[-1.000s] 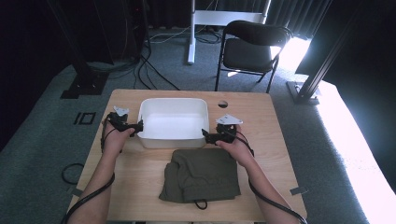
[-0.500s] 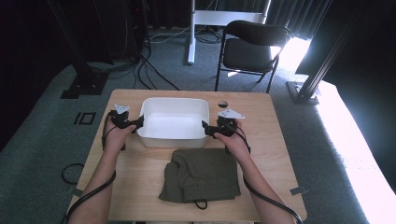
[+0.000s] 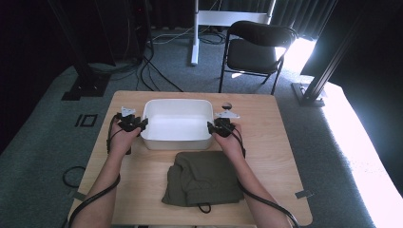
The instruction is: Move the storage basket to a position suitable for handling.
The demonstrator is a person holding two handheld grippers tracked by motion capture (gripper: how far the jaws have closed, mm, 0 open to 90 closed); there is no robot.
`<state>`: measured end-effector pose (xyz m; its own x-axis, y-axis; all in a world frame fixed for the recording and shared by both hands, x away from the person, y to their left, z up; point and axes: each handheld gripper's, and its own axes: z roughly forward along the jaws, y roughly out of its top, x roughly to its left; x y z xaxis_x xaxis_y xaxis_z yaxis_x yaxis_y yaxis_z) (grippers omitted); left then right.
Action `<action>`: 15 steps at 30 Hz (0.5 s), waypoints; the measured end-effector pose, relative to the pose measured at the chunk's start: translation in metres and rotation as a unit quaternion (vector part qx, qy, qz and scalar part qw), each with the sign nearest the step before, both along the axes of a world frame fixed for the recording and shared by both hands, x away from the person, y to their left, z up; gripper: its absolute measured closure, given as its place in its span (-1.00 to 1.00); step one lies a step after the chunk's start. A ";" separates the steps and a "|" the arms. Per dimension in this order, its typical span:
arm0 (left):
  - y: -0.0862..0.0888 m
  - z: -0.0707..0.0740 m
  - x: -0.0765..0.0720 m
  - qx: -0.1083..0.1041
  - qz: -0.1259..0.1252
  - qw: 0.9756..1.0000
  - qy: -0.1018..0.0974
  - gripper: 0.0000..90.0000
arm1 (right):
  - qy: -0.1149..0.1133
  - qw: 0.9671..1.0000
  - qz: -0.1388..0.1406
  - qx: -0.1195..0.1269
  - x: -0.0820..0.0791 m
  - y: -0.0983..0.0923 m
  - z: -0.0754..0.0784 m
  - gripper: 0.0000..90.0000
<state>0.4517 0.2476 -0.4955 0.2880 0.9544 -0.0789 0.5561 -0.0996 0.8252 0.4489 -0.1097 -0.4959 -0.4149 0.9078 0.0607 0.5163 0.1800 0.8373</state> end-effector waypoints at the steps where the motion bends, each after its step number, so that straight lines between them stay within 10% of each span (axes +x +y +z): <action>1: -0.002 0.000 0.000 0.004 -0.001 1.000 0.001 0.50 | 0.004 1.000 0.000 0.000 0.000 0.000 0.000 0.55; 6: -0.011 0.003 -0.001 0.040 -0.005 0.999 0.001 0.59 | 0.003 1.000 -0.014 -0.008 -0.001 0.002 0.000 0.65; 15: -0.022 0.002 0.000 0.025 -0.001 1.000 -0.001 0.63 | 0.009 0.999 -0.033 -0.006 0.001 -0.006 0.000 0.70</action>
